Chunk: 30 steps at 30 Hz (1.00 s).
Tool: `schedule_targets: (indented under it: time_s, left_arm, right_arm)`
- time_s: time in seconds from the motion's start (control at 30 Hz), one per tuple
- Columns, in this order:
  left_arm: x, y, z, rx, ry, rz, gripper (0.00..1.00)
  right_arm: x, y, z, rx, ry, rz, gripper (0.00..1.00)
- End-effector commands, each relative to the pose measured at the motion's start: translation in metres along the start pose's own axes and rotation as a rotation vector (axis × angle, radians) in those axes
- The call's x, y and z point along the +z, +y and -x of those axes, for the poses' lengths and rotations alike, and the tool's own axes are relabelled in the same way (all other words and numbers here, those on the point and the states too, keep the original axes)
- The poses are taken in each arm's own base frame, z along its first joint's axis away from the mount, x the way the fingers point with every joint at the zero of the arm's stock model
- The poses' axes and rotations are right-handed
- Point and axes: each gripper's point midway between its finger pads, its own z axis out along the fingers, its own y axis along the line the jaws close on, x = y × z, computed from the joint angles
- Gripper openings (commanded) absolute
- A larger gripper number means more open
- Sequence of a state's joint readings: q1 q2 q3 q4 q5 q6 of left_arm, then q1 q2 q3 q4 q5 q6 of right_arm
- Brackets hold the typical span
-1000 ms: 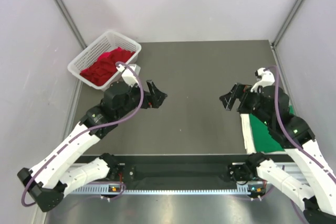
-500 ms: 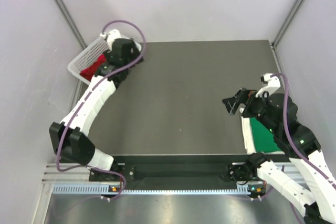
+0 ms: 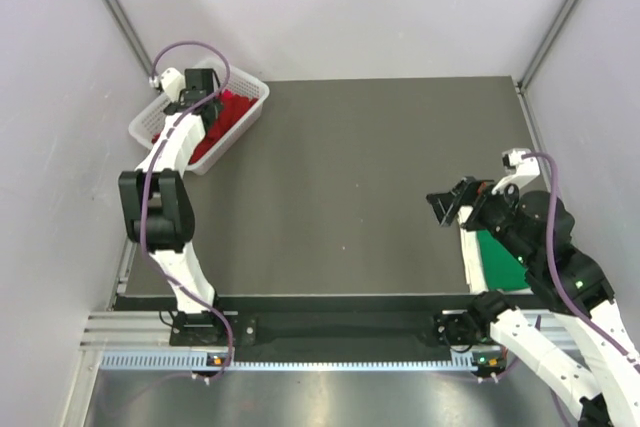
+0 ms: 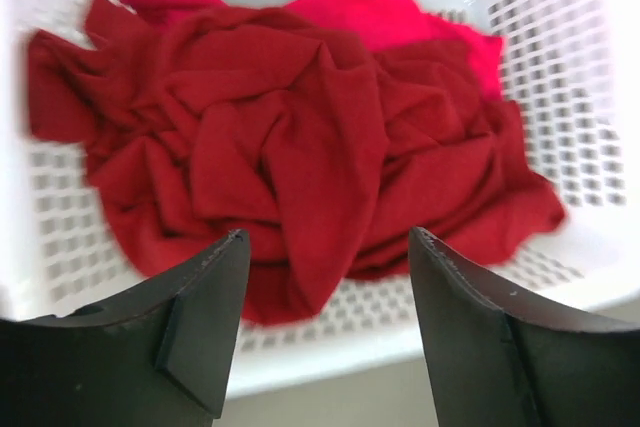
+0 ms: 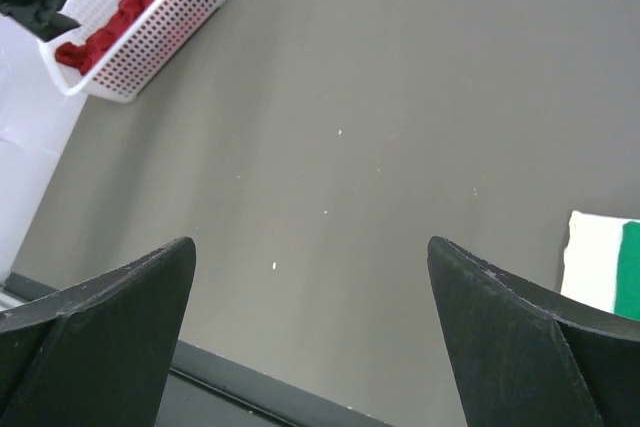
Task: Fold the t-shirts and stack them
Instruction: Grab the tshirt from the pile
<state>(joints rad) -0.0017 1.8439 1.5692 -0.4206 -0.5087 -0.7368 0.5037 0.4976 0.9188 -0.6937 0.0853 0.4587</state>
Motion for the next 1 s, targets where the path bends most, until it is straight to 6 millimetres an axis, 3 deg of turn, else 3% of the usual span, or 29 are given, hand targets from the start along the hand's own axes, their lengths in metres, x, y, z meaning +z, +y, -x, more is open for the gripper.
schedule_targets:
  time_s: [0.0, 0.03, 0.07, 0.13, 0.17, 0.2, 0.23, 0.27, 0.3, 0.33, 0.43, 0.47, 0.5, 0.53, 0.57, 0.6, 0.63, 0.67, 0.73, 0.8, 0.83, 0.9, 0.93, 0.97]
  left_arm:
    - [0.022, -0.012, 0.007, -0.065, 0.007, -0.002, 0.68]
    - [0.028, -0.011, 0.004, -0.065, 0.015, 0.011, 0.67]
    - [0.045, -0.004, -0.011, -0.050, 0.047, 0.047, 0.66]
    - [0.053, -0.009, -0.015, -0.061, 0.080, 0.038, 0.65]
    - [0.065, -0.006, -0.025, -0.048, 0.106, 0.048, 0.60]
    - [0.067, -0.011, -0.020, -0.048, 0.103, 0.034, 0.55]
    - [0.072, -0.011, -0.027, -0.033, 0.121, 0.038, 0.43]
    - [0.072, -0.015, -0.026, -0.029, 0.131, 0.025, 0.22]
    - [0.069, -0.025, -0.014, -0.025, 0.119, -0.003, 0.05]
    - [0.064, -0.033, -0.008, -0.022, 0.116, -0.028, 0.00]
    - [0.031, -0.065, 0.031, -0.039, 0.036, -0.148, 0.00]
    - [0.006, -0.088, 0.060, -0.076, -0.037, -0.244, 0.00]
    - [-0.008, -0.100, 0.064, -0.081, -0.036, -0.321, 0.00]
    - [-0.037, -0.113, 0.088, -0.114, -0.084, -0.408, 0.00]
    - [-0.053, -0.123, 0.097, -0.136, -0.099, -0.475, 0.00]
    - [-0.076, -0.146, 0.099, -0.165, -0.099, -0.603, 0.00]
    - [-0.111, -0.161, 0.107, -0.184, -0.107, -0.706, 0.00]
    - [-0.129, -0.171, 0.108, -0.205, -0.097, -0.777, 0.00]
    - [-0.195, -0.199, 0.114, -0.192, -0.080, -1.006, 0.00]
    - [-0.253, -0.216, 0.129, -0.191, -0.118, -1.182, 0.00]
    - [-0.300, -0.223, 0.125, -0.166, -0.109, -1.297, 0.00]
    - [-0.354, -0.226, 0.125, -0.124, -0.129, -1.421, 0.00]
    - [-0.403, -0.224, 0.121, -0.098, -0.130, -1.528, 0.00]
    - [-0.421, -0.222, 0.114, -0.076, -0.128, -1.567, 0.00]
  right_arm:
    - [-0.002, 0.015, 0.025, -0.044, -0.054, 0.043, 1.00]
    - [0.000, 0.015, 0.026, -0.049, -0.046, 0.042, 1.00]
    - [-0.001, 0.015, 0.028, -0.057, -0.050, 0.041, 1.00]
    - [0.000, 0.016, 0.029, -0.059, -0.052, 0.040, 1.00]
    - [0.000, 0.015, 0.028, -0.061, -0.051, 0.040, 1.00]
    - [0.000, 0.015, 0.028, -0.057, -0.049, 0.039, 1.00]
    - [0.000, 0.015, 0.028, -0.050, -0.050, 0.040, 1.00]
    - [-0.001, 0.016, 0.028, -0.046, -0.050, 0.045, 1.00]
    - [-0.001, 0.018, 0.027, -0.043, -0.045, 0.051, 1.00]
    - [-0.002, 0.018, 0.027, -0.037, -0.047, 0.054, 1.00]
    - [-0.004, 0.023, 0.028, -0.012, -0.051, 0.076, 1.00]
    - [-0.004, 0.026, 0.030, 0.001, -0.060, 0.089, 1.00]
    - [-0.004, 0.028, 0.028, 0.009, -0.056, 0.103, 1.00]
    - [-0.004, 0.031, 0.029, 0.021, -0.060, 0.118, 1.00]
    - [-0.004, 0.032, 0.030, 0.026, -0.065, 0.126, 1.00]
    - [-0.004, 0.034, 0.028, 0.026, -0.060, 0.135, 1.00]
    - [-0.004, 0.034, 0.029, 0.029, -0.067, 0.137, 1.00]
    - [-0.003, 0.033, 0.029, 0.027, -0.067, 0.132, 1.00]
    - [-0.004, 0.033, 0.030, 0.025, -0.072, 0.131, 1.00]
    - [-0.005, 0.033, 0.030, 0.026, -0.069, 0.130, 1.00]
    - [-0.005, 0.033, 0.029, 0.026, -0.068, 0.129, 1.00]
    - [-0.007, 0.031, 0.028, 0.024, -0.070, 0.126, 1.00]
    - [-0.007, 0.030, 0.027, 0.030, -0.067, 0.124, 1.00]
    - [-0.006, 0.029, 0.024, 0.033, -0.064, 0.119, 1.00]
